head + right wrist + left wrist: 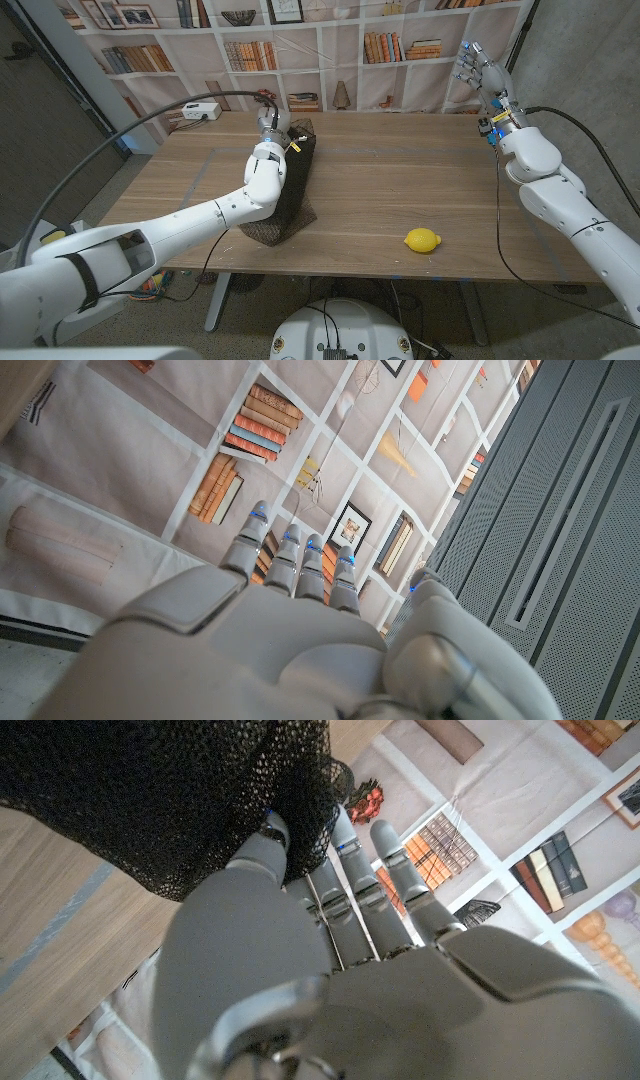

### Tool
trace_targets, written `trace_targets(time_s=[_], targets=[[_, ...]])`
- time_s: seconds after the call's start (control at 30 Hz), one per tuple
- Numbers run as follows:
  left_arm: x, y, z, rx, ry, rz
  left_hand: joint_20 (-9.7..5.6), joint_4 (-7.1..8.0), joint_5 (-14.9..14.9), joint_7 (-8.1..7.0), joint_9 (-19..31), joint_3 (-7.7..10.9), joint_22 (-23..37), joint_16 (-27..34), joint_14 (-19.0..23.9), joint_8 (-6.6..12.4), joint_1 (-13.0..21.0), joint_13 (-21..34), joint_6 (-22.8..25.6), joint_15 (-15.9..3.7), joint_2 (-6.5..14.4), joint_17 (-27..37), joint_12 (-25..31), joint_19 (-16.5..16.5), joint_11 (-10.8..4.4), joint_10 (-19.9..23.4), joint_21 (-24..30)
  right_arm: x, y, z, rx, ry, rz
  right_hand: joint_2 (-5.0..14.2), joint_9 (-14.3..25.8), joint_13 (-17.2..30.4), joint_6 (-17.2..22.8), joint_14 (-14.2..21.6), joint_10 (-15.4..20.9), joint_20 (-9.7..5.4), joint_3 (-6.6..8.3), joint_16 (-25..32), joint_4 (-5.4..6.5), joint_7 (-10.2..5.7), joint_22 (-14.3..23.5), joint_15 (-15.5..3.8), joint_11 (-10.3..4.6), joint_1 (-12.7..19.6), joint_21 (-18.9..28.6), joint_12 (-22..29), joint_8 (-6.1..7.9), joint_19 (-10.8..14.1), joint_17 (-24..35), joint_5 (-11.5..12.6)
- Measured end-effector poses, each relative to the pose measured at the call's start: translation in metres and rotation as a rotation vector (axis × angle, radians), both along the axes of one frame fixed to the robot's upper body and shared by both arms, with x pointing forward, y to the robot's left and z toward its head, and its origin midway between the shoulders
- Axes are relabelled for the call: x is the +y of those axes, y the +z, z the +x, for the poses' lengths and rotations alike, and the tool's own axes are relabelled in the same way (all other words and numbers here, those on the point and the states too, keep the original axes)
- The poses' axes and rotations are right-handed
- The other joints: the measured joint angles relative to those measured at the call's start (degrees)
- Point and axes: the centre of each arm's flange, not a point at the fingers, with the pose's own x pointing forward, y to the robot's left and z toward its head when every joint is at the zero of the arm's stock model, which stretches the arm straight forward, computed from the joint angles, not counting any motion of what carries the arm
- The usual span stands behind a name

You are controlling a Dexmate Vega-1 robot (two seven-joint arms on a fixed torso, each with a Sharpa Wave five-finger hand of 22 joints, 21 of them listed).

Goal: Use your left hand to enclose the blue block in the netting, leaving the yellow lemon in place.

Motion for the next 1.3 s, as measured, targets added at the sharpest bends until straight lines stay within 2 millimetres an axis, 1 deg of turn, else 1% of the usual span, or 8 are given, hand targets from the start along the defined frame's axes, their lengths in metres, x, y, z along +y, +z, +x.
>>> trace_targets(time_s=[0.07,0.1,0.23,0.4,0.63,0.77,1.17,1.3], targets=[[-0.002,0.001,-0.001,-0.001,0.006,0.021,0.0,0.24,0.0,-0.17,0.0,-0.24,0.0,0.0,0.0,0.0,0.24,0.34,0.43,0.0,-0.24,0.18,0.13,0.0,0.1,0.1,0.3,0.001,0.0,-0.001,-0.001,0.001,0.0,0.0,0.0,0.0,0.0,0.0,0.0,0.0,0.0,0.0,0.0,0.0,0.0,0.0,0.0,0.0,0.0,0.0,0.0,0.0,0.0,0.0],[-0.009,-0.004,-0.02,-0.004,-0.037,0.024,-0.22,0.24,0.0,-0.1,0.0,-0.24,0.0,0.0,0.0,0.0,0.24,1.26,0.53,0.0,-0.23,0.28,0.13,-0.22,0.21,0.21,0.38,0.001,0.0,-0.002,-0.004,-0.001,0.002,0.0,0.0,0.0,0.0,0.0,0.0,0.0,0.0,0.0,0.0,0.0,0.0,0.0,0.0,0.0,0.0,0.0,0.0,0.0,0.0,0.0],[-0.011,-0.01,-0.035,-0.003,-0.074,0.003,-0.63,0.15,0.0,-0.11,-0.13,-0.49,0.0,0.0,0.0,0.0,0.57,2.1,0.94,0.0,-0.56,0.58,0.14,-0.63,0.42,0.43,0.51,0.0,0.0,-0.002,-0.006,-0.003,0.003,0.0,0.0,0.0,0.0,0.0,0.0,0.0,0.0,0.0,0.0,0.0,0.0,0.0,0.0,0.0,0.0,0.0,0.0,0.0,0.0,0.0],[-0.029,-0.012,-0.059,-0.003,-0.055,0.116,-1.12,0.42,0.0,-0.48,-0.76,-0.92,-0.27,-0.62,-0.01,0.0,1.73,0.88,1.56,0.0,-0.69,0.98,-0.12,-1.55,1.11,1.12,0.96,0.002,-0.001,-0.006,-0.013,0.003,0.002,0.0,0.0,0.0,0.0,0.0,0.0,0.0,0.0,0.0,0.0,0.0,0.0,0.0,0.0,0.0,0.0,0.0,0.0,0.0,0.0,0.0],[-0.041,-0.021,-0.079,0.007,-0.086,0.108,-1.42,0.57,-0.01,-0.53,-1.0,-1.21,-0.44,-0.62,-0.32,-0.4,1.74,0.22,1.61,0.1,-0.69,1.5,-0.57,-1.85,1.71,1.74,1.55,0.003,-0.001,-0.007,-0.017,0.004,0.001,0.0,0.0,0.0,0.0,0.0,0.0,0.0,0.25,0.0,-0.25,0.0,0.0,0.0,0.0,0.0,0.0,0.0,0.0,0.0,0.0,0.0],[-0.061,-0.027,-0.096,0.019,-0.046,0.231,-1.73,0.63,-0.01,-1.22,-1.29,-1.59,-0.54,-0.62,0.42,-0.85,2.04,0.3,2.31,-0.2,-0.98,1.92,-0.49,-2.16,1.72,1.95,1.94,0.003,-0.002,-0.01,-0.022,0.007,0.002,0.0,0.0,0.0,0.0,0.0,0.0,0.0,0.25,0.0,-0.25,0.0,0.0,0.0,0.0,0.0,0.0,0.0,0.0,0.0,0.0,0.0],[-0.096,-0.05,-0.118,0.149,-0.048,0.386,-2.24,1.08,-0.13,-2.2,-1.2,-2.42,-0.8,-1.27,1.35,-2.06,2.33,-0.1,2.93,-0.3,-0.69,2.21,-0.34,-2.67,2.01,2.28,3.19,0.004,-0.002,-0.015,-0.034,0.007,0.003,0.02,0.0,0.0,0.0,0.0,0.0,0.0,0.49,0.0,0.0,0.0,0.0,0.0,0.0,0.01,0.0,0.0,0.0,0.0,0.0,0.0],[-0.106,-0.058,-0.122,0.19,-0.042,0.423,-2.17,1.34,-0.13,-3.8,-0.98,-2.77,-0.8,-1.72,2.48,-3.12,2.34,-0.59,3.15,-0.84,-0.68,2.13,-0.7,-1.92,2.23,2.63,4.35,0.004,-0.002,-0.017,-0.037,0.006,0.003,0.47,0.0,0.0,0.0,0.0,0.0,0.0,0.49,0.0,0.0,0.0,0.0,0.0,0.0,0.47,0.0,0.0,0.0,0.0,0.0,0.0]])
